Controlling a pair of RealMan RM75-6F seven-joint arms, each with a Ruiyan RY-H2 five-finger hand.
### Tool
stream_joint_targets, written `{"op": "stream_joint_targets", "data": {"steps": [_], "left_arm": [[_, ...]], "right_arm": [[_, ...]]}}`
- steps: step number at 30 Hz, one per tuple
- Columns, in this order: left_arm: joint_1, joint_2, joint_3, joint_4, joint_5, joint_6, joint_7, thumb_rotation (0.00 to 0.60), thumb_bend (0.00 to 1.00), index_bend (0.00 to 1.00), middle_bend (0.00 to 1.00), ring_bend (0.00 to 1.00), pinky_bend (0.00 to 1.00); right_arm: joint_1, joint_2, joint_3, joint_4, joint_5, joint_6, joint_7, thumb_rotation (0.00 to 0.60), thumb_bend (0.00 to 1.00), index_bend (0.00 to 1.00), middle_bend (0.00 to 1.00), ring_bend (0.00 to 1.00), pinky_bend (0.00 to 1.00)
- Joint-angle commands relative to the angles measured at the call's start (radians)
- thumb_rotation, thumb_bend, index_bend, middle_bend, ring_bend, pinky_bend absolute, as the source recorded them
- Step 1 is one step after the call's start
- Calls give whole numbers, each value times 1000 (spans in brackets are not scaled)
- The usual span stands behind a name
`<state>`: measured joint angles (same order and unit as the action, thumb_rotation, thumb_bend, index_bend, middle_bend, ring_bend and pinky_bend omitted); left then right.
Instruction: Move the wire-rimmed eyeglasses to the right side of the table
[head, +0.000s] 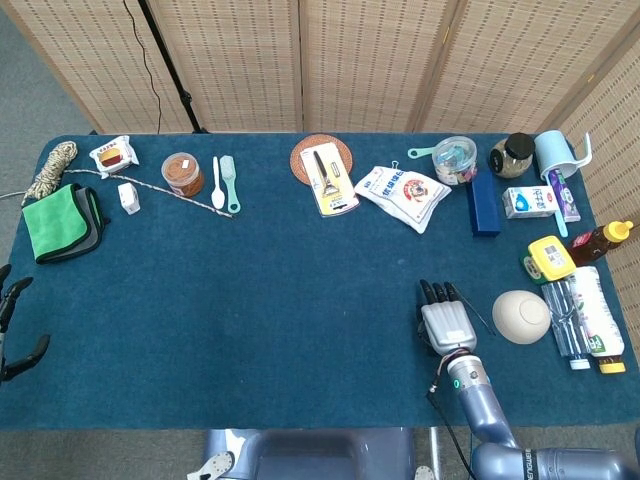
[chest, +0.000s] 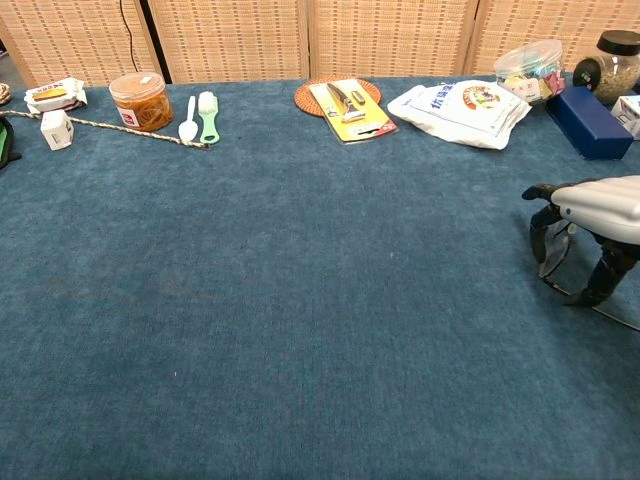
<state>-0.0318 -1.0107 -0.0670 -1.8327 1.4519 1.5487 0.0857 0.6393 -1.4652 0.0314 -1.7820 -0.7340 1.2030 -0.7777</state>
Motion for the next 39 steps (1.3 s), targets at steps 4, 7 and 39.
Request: {"op": "stream_joint_targets", "data": {"steps": [4,7,39], "left_arm": [[0,2,0,-4,3,1,1,600,288,152,0,29,23],[-1,2,-1,-5,4,2,0,600,287,152,0,29,23],[-1,-5,-1,3,13,8,-11,600,287,152,0,29,23]], "right_arm": [[6,12,18,-24,35,-8,-5,600,235,347,2,0,0],[14,17,31,-39,82,-5,-23,600,236,300,0,0,0],[14,-18,29,16,150,78,-68,600,293,387,0,0,0]]}}
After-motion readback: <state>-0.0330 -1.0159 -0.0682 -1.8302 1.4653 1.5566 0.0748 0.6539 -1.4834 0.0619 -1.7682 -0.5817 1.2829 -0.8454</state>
